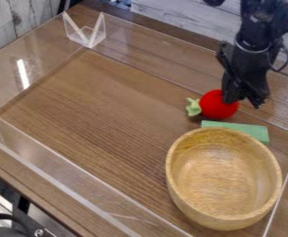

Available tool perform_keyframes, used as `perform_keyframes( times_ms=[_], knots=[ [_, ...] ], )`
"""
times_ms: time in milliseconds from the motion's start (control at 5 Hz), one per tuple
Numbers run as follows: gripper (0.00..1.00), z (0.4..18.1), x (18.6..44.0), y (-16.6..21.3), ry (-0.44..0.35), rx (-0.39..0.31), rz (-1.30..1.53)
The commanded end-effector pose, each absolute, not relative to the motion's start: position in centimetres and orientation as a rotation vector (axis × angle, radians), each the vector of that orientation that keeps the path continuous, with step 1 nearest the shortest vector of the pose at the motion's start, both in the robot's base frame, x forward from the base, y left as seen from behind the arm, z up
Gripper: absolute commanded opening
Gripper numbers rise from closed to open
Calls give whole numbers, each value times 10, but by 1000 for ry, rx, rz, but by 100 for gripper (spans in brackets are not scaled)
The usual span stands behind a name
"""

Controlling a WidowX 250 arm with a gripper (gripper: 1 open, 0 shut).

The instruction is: Move the red object to the left side of the table

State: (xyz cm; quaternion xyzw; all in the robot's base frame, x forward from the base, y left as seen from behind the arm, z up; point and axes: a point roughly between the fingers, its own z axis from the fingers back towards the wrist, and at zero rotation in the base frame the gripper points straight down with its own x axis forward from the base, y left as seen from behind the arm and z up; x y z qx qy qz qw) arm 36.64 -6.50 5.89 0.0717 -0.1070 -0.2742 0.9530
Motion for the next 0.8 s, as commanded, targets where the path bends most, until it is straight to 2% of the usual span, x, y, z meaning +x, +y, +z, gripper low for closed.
perform_keyframes(
  times_ms=[0,200,400,600],
  knots=[
    [0,111,363,-70,-349,189,-498],
    [0,145,353,-62,-413,235,-411],
    [100,123,347,-54,-397,203,-513],
    [100,103,342,-46,-375,173,-610]
  ],
)
